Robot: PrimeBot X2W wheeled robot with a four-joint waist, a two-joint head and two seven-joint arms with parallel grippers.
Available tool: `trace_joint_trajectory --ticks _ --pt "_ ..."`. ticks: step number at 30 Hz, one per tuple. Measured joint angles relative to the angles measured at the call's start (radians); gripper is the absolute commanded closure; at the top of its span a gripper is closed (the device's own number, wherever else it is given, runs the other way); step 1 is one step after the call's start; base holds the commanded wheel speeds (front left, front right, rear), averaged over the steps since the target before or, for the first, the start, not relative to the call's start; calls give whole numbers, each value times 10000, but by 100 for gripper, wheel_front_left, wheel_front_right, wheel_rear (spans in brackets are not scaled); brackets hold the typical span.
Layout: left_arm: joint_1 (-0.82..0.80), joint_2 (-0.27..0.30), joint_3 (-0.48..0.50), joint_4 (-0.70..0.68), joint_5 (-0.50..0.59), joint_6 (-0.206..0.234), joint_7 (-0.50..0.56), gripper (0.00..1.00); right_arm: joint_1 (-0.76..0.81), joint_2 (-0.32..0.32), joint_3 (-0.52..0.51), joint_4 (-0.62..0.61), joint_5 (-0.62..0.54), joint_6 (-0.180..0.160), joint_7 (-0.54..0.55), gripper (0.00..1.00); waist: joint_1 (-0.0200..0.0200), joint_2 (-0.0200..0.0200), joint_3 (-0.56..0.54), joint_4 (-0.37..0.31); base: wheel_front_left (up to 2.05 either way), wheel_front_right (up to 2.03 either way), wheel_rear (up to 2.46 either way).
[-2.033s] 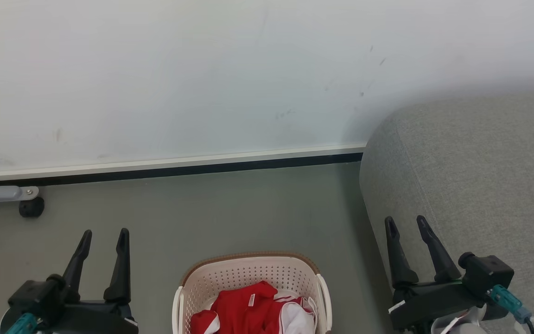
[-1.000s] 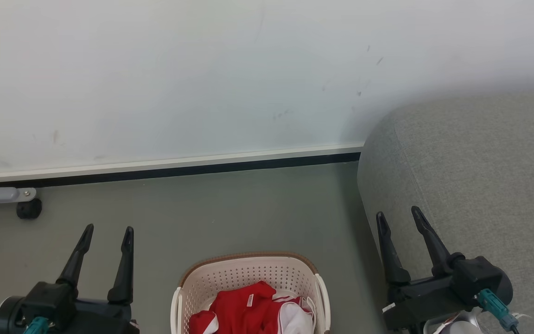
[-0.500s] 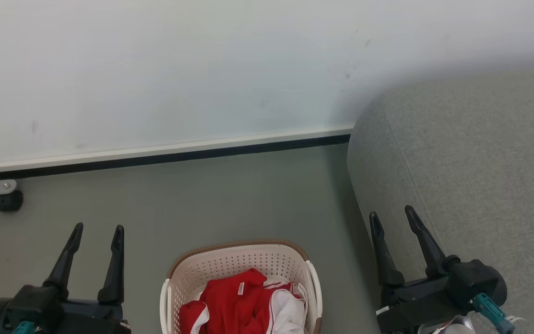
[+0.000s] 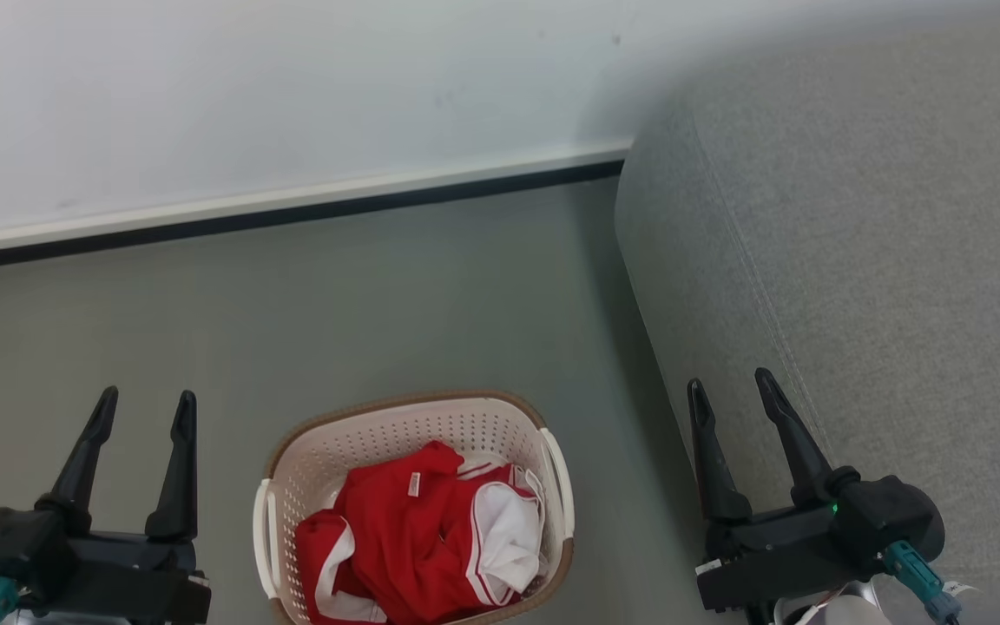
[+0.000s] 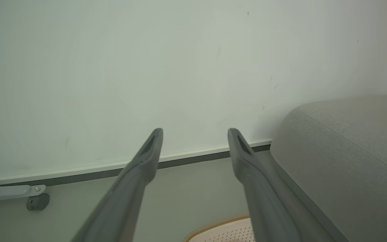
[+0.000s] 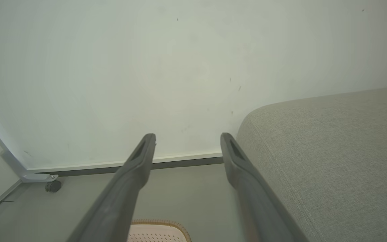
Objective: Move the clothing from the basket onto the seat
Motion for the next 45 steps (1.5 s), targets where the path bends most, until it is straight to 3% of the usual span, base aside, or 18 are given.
trace_joint_trajectory --ticks 19,28,45 --pt "-1448 731 -999 777 -171 -267 38 0 -669 127 677 -397 115 -280 -2 0 1 1 2352 -852 0 0 0" --pt "-2303 1126 -1837 1319 -109 -318 481 0 -1333 130 1680 -961 844 -512 -2 0 0 1 3539 -1347 0 0 0" --pt "-3545 1799 -3085 2646 -385 -328 1599 0 -1579 140 1918 -1662 1753 -560 -4 0 0 2 5403 -2406 0 0 0"
